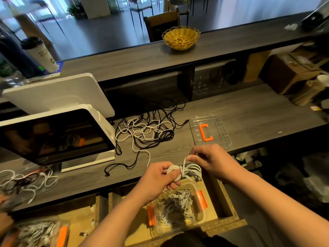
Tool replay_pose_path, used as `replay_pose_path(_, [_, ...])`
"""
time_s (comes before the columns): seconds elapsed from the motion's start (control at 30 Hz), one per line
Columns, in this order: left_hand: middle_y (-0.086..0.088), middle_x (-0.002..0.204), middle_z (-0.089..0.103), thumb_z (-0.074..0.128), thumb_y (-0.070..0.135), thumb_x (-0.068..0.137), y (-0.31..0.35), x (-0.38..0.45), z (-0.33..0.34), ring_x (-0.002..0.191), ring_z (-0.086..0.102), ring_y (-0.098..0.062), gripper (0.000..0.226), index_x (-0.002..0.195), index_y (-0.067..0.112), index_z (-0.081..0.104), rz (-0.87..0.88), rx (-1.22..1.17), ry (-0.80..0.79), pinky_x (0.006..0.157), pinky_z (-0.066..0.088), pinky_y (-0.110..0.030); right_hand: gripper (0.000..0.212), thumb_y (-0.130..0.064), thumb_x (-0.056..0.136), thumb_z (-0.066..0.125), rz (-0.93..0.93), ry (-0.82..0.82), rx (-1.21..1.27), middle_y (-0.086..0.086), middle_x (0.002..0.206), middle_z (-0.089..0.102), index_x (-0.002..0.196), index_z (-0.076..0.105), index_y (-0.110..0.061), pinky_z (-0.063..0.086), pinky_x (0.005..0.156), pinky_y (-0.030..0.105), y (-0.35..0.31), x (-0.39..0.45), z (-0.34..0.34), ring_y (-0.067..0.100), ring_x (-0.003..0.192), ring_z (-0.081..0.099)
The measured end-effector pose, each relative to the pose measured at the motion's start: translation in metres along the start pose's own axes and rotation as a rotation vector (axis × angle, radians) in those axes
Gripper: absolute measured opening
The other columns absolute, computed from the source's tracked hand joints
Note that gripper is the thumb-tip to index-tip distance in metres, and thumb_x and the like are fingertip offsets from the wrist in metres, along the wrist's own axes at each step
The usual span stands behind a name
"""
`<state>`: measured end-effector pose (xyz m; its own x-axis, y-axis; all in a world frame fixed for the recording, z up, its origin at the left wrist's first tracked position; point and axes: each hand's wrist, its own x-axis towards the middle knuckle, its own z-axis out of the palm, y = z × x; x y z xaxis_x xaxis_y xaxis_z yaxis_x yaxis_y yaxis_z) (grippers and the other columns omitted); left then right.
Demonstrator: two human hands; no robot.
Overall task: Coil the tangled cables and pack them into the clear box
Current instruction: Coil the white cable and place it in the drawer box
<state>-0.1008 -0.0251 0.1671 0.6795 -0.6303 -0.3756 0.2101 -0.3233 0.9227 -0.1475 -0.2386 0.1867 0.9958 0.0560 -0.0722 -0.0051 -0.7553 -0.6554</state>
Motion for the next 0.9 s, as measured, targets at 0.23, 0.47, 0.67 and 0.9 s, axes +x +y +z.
replay_pose_path(0.23, [-0.003, 0.069, 0.065, 0.057, 0.018, 0.093, 0.011, 0.000, 0.007, 0.057, 0.055, -0.007, 0.023, 0.106, 0.000, 0.063, -0.019, -0.415, 0.015, 0.057, 0.048, -0.016, 0.018, -0.025, 0.094, 0.064, 0.046, -0.077, 0.299, -0.013, 0.092, 0.073, 0.092, 0.068, -0.043, 0.054, 0.085, 0.035, 0.003, 0.005, 0.017, 0.002, 0.090, 0.066])
replay_pose_path(0.47, [0.000, 0.066, 0.067, 0.054, 0.014, 0.100, 0.004, 0.014, 0.025, 0.059, 0.057, -0.008, 0.017, 0.096, 0.004, 0.067, 0.056, -0.302, 0.474, 0.058, 0.047, -0.019, 0.026, -0.036, 0.100, 0.053, 0.105, -0.168, 0.412, -0.015, 0.074, 0.065, 0.081, 0.070, -0.037, 0.046, 0.071, 0.030, -0.010, 0.004, 0.027, 0.002, 0.071, 0.057])
replay_pose_path(0.67, [-0.002, 0.069, 0.068, 0.056, 0.016, 0.101, -0.003, 0.028, 0.023, 0.055, 0.058, -0.002, 0.017, 0.088, 0.011, 0.066, 0.006, -0.159, 0.681, 0.054, 0.047, -0.016, 0.031, -0.031, 0.101, 0.047, 0.054, -0.210, 0.120, 0.001, 0.074, 0.064, 0.085, 0.066, -0.013, 0.044, 0.066, 0.038, -0.016, 0.000, 0.025, 0.016, 0.068, 0.056])
replay_pose_path(0.9, [-0.001, 0.070, 0.071, 0.060, 0.021, 0.099, -0.015, 0.032, 0.023, 0.061, 0.060, -0.010, 0.013, 0.089, 0.017, 0.068, -0.071, -0.024, 0.682, 0.059, 0.048, -0.026, 0.027, -0.016, 0.100, 0.053, 0.103, -0.219, 0.291, -0.001, 0.088, 0.069, 0.124, 0.054, -0.028, 0.056, 0.072, 0.026, -0.014, -0.008, 0.013, 0.012, 0.075, 0.067])
